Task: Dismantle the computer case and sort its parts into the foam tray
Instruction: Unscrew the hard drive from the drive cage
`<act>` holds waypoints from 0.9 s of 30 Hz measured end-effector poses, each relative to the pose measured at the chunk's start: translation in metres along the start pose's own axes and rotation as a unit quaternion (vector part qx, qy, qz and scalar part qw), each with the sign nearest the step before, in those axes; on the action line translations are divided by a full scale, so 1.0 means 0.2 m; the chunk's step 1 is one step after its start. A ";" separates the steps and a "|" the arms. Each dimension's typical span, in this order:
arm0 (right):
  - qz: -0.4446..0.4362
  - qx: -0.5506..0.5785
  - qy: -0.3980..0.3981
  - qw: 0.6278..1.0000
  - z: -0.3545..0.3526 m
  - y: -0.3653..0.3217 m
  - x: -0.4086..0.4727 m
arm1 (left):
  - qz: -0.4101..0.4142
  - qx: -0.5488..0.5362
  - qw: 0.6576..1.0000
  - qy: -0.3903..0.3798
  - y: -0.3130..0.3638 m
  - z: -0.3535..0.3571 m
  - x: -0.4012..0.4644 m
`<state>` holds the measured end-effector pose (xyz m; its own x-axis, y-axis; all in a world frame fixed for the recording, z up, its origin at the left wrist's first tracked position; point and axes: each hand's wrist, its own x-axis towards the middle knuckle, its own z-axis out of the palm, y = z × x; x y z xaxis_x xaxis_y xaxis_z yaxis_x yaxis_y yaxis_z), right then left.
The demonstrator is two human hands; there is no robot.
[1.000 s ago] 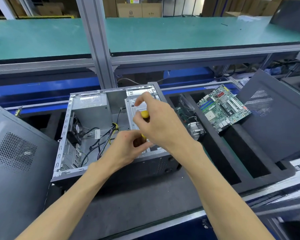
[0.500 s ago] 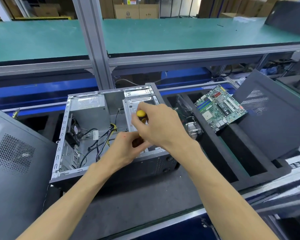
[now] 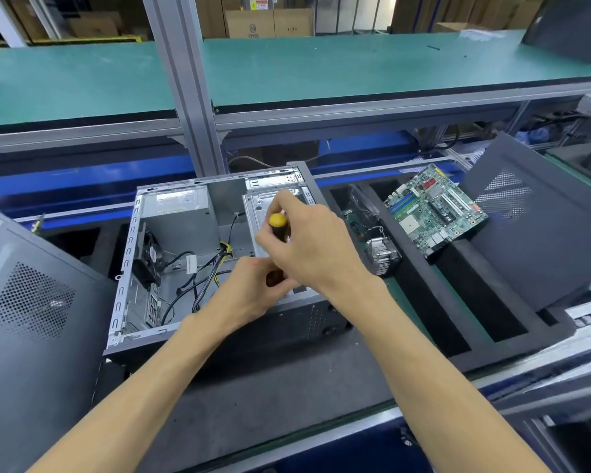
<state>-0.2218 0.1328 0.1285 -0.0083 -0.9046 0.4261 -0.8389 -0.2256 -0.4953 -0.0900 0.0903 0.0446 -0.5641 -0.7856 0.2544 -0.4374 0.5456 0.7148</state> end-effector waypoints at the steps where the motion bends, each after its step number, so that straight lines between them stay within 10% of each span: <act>1: 0.000 0.005 -0.011 1.000 -0.01 0.00 0.00 | 0.005 0.004 1.000 -0.008 0.01 0.00 0.00; 27: 0.047 0.073 -0.106 0.991 -0.02 0.01 -0.01 | 0.017 0.051 0.995 -0.089 0.08 -0.12 0.03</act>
<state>-0.2260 0.1356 0.1308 0.0442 -0.9763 0.2119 -0.7523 -0.1721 -0.6359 -0.0842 0.0879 0.0727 -0.6909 -0.7072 0.1503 -0.4798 0.6040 0.6363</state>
